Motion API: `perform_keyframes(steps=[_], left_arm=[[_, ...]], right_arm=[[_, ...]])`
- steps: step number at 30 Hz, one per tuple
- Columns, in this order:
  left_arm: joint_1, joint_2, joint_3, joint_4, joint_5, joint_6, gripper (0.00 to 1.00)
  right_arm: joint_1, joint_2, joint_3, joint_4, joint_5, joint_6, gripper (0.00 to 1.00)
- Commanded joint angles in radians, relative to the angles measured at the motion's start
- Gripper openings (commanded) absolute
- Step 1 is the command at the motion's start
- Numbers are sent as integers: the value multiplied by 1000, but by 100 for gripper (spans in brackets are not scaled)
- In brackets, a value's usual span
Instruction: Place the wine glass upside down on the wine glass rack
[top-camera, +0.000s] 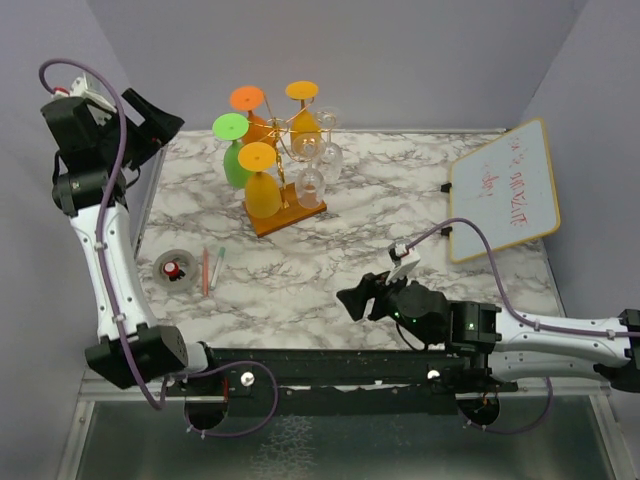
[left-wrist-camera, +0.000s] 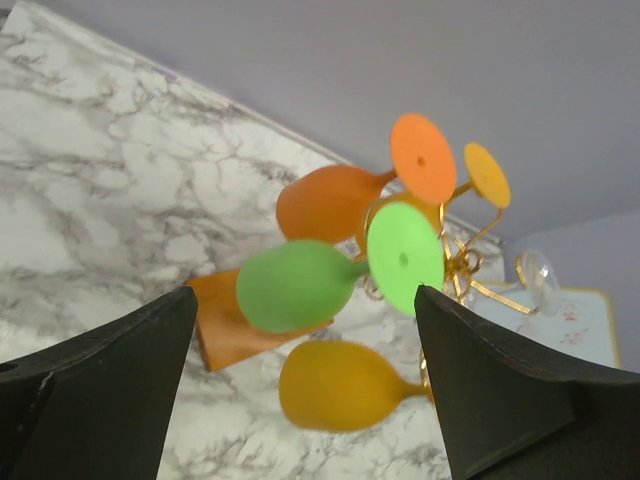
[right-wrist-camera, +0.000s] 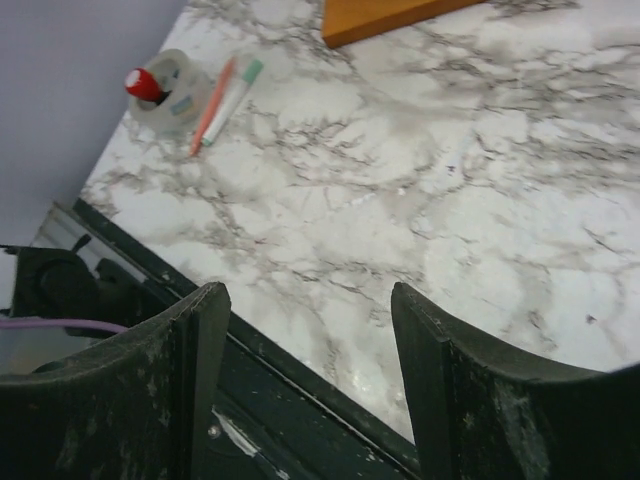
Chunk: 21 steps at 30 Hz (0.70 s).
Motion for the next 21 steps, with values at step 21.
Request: perform_keyframes(steps=[21], left_arm=[[-302,-842,-785,-96,-85,360,99]], right_arm=[[6,-80,571,-947,545,-13,72]])
